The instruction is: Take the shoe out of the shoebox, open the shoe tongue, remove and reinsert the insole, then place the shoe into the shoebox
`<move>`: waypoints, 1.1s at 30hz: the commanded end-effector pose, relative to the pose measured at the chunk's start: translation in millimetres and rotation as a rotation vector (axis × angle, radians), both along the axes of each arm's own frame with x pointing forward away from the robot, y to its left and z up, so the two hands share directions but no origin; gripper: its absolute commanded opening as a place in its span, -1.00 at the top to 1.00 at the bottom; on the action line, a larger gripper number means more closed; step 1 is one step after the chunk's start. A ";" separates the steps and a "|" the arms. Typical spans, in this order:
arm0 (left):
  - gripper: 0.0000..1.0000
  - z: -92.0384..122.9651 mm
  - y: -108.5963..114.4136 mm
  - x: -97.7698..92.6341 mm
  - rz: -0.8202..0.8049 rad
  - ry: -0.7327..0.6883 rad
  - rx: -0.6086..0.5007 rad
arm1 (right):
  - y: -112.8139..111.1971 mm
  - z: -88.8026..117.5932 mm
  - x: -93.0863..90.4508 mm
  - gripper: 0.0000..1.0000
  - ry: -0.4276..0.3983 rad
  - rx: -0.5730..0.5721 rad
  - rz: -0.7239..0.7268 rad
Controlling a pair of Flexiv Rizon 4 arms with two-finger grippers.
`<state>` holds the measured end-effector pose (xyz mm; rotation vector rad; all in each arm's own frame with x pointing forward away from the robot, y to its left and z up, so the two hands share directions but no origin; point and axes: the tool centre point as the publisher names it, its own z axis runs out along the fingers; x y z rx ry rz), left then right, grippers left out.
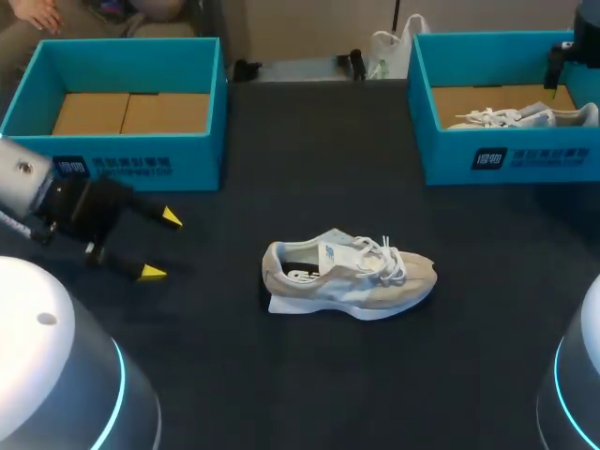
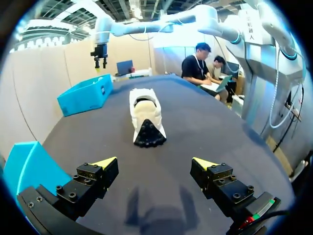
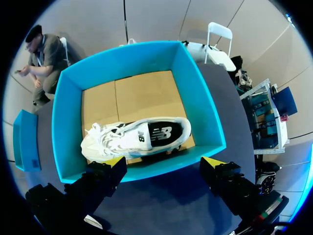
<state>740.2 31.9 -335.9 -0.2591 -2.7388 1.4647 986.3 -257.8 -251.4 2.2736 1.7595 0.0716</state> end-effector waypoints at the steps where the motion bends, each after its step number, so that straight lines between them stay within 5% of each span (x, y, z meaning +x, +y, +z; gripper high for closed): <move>1: -1.00 -19.9 -0.3 -5.7 0.043 0.017 -0.068 | 0.1 0.1 -0.4 -1.00 -0.001 0.000 -0.001; 20: -1.00 -54.8 -2.7 -8.4 0.157 0.085 -0.200 | 0.1 0.1 -0.4 -1.00 -0.001 0.000 -0.001; 26: -1.00 -51.6 -0.9 -1.1 0.081 0.117 -0.315 | 0.1 0.1 -0.4 -1.00 -0.001 0.000 -0.001; 33: -1.00 -51.6 -0.9 -1.1 0.081 0.117 -0.315 | 0.1 0.1 -0.4 -1.00 -0.001 0.000 -0.001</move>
